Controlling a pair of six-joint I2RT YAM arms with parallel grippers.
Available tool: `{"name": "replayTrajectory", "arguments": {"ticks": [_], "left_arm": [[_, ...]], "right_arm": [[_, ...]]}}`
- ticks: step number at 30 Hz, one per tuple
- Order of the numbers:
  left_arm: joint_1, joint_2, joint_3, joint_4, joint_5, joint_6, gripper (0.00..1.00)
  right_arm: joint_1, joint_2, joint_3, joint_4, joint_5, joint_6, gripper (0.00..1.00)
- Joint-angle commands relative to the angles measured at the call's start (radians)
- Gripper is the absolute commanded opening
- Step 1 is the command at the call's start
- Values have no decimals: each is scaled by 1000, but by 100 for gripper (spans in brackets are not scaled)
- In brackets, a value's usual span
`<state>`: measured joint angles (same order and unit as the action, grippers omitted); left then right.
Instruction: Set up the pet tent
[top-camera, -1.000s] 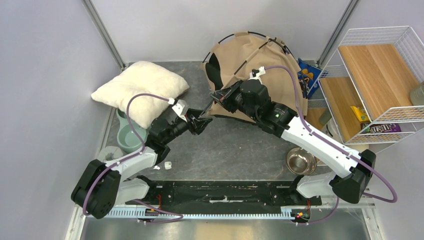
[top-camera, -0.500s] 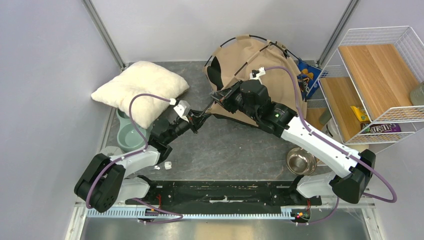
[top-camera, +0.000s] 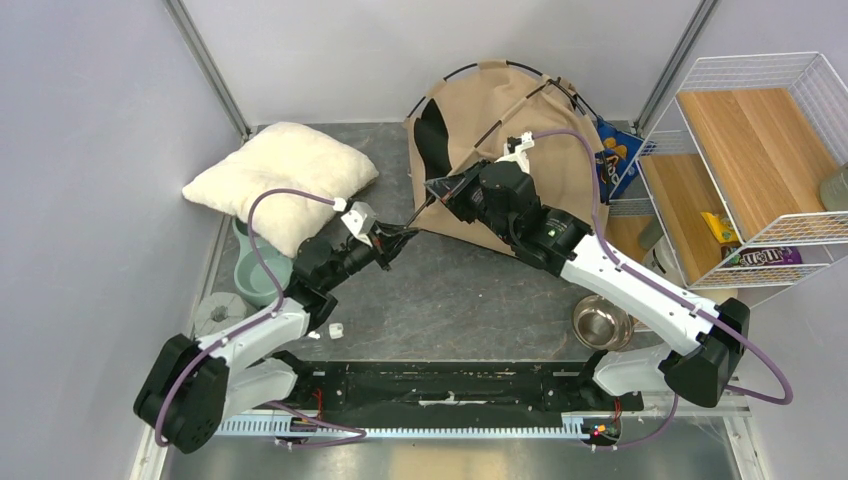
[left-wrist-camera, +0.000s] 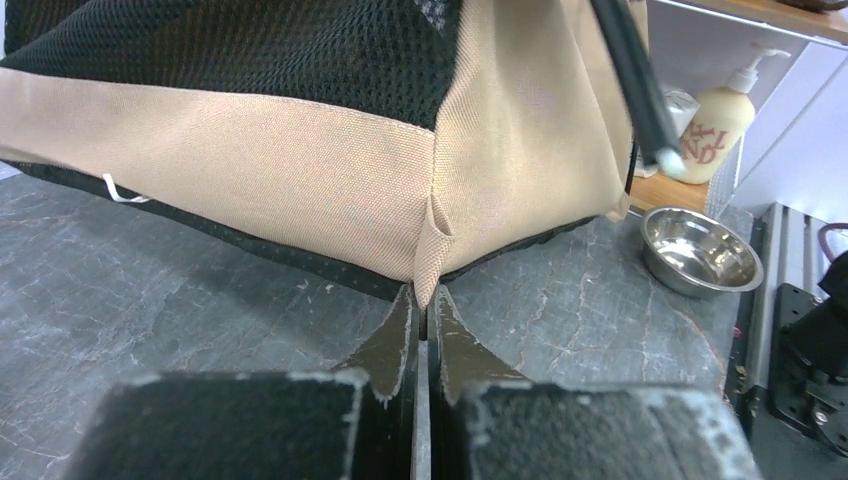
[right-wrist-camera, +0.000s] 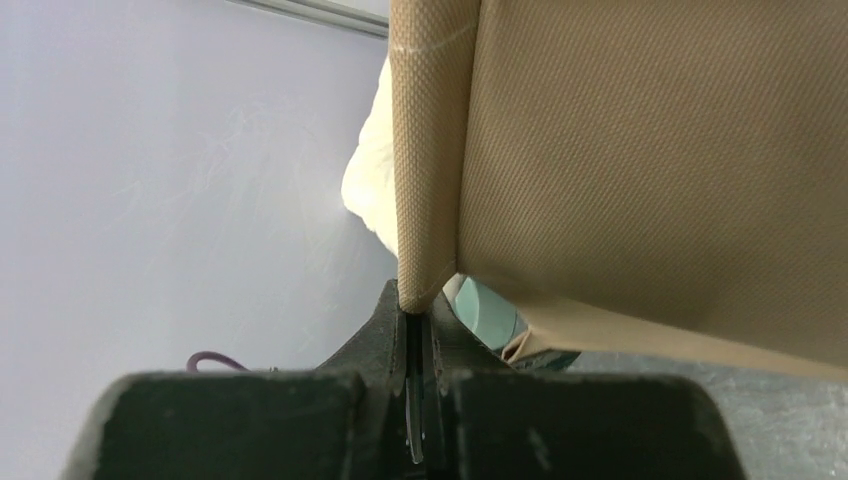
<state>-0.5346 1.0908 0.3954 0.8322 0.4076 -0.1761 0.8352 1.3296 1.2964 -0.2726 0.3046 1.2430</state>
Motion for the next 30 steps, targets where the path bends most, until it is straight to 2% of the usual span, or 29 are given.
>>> {"name": "replayTrajectory", "arguments": {"ticks": [1, 9, 30], "left_arm": [[-2, -98, 34, -83, 51, 26, 2], [-2, -177, 35, -156, 36, 30, 2], [-2, -195, 46, -202, 19, 46, 2]], "right_arm": [[-14, -6, -18, 59, 167, -98, 0], [-13, 41, -15, 54, 212, -151, 0], [-12, 124, -9, 41, 235, -195, 0]]}}
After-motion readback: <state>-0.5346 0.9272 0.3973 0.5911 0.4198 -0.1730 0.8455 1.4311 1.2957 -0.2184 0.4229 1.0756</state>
